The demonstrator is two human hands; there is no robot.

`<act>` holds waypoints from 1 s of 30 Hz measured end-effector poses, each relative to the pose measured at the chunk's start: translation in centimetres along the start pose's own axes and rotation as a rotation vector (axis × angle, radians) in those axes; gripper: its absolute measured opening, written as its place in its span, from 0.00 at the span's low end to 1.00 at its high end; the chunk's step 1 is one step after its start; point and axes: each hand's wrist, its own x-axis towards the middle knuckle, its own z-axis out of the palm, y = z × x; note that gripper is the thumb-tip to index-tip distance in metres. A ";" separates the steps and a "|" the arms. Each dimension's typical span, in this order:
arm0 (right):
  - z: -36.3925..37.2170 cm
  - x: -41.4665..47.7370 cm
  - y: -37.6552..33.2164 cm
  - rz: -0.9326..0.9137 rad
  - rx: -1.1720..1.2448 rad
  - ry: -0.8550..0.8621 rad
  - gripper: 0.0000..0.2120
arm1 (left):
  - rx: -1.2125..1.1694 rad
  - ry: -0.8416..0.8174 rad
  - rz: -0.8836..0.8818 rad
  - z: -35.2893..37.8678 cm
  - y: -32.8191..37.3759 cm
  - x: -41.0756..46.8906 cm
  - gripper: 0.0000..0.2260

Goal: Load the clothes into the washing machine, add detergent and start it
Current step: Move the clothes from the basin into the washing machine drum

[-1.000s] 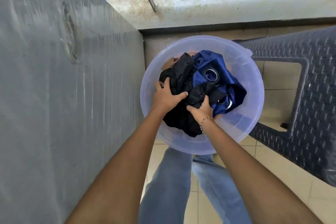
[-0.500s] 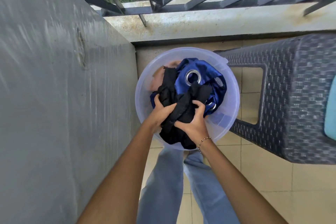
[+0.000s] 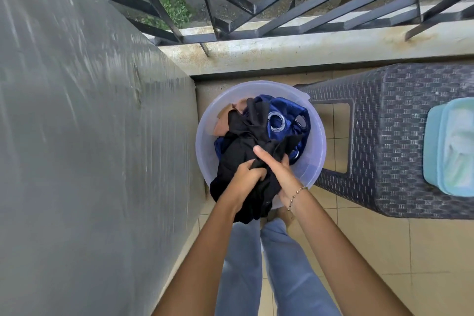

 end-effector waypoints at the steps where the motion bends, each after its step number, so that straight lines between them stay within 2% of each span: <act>1: -0.1 0.1 -0.3 0.018 -0.005 0.026 0.62 | -0.026 -0.031 -0.023 0.2 0.1 -0.3 0.03; 2: -0.2 0.2 -0.7 0.029 -0.003 0.049 0.62 | -0.064 -0.064 -0.057 0.3 0.3 -0.6 0.06; 4: -0.4 0.6 -1.1 0.036 -0.006 0.091 0.57 | -0.117 -0.091 -0.122 0.4 0.2 -1.0 0.10; 6: -0.6 1.1 -0.8 0.030 0.001 0.138 0.46 | -0.185 -0.064 -0.168 0.5 -0.1 -1.1 0.09; 8: -0.7 1.4 -0.2 -0.006 0.057 0.178 0.35 | -0.226 -0.041 -0.205 0.4 0.3 -1.2 0.12; 10: -0.5 1.3 0.3 -0.058 0.114 0.193 0.31 | -0.089 -0.004 -0.209 0.1 0.9 -0.9 0.19; 12: -0.5 1.0 0.4 -0.104 0.100 0.212 0.31 | 0.166 0.215 -0.080 -0.8 1.1 -0.3 0.19; 14: -0.5 0.4 -0.1 -0.124 0.080 0.198 0.32 | 0.149 0.496 0.101 -2.2 1.3 -0.2 0.18; 16: -1.1 -0.4 -0.9 -0.101 0.074 0.140 0.30 | 0.191 0.736 0.164 -4.0 1.0 0.5 0.15; 17: -1.5 -0.9 -1.4 -0.072 0.075 0.100 0.29 | 0.265 0.758 0.121 -4.8 0.9 0.9 0.19; 19: -2.4 -1.9 -2.3 -0.001 0.088 0.000 0.22 | 0.226 0.584 -0.054 -6.0 1.1 1.4 0.38; 20: -2.8 -2.4 -2.6 0.025 0.081 -0.053 0.20 | 0.128 0.488 -0.109 -6.3 1.6 1.5 0.43; 22: -3.2 -2.9 -3.0 0.038 0.044 -0.158 0.18 | -0.003 0.318 -0.054 -6.5 2.7 1.3 0.44; 24: -3.1 -3.5 -3.4 0.016 0.025 -0.260 0.16 | -0.057 0.119 0.036 -6.4 3.5 1.4 0.36; 26: -2.9 -3.9 -3.7 -0.008 0.012 -0.306 0.16 | -0.064 -0.028 -0.029 -5.9 4.1 1.2 0.33; 28: -3.0 -4.2 -4.1 -0.031 0.004 -0.257 0.20 | -0.030 -0.023 -0.056 -5.2 4.1 0.8 0.22; 30: -3.1 -4.6 -4.7 -0.055 0.026 -0.196 0.22 | -0.056 0.077 0.010 -5.0 3.7 0.6 0.06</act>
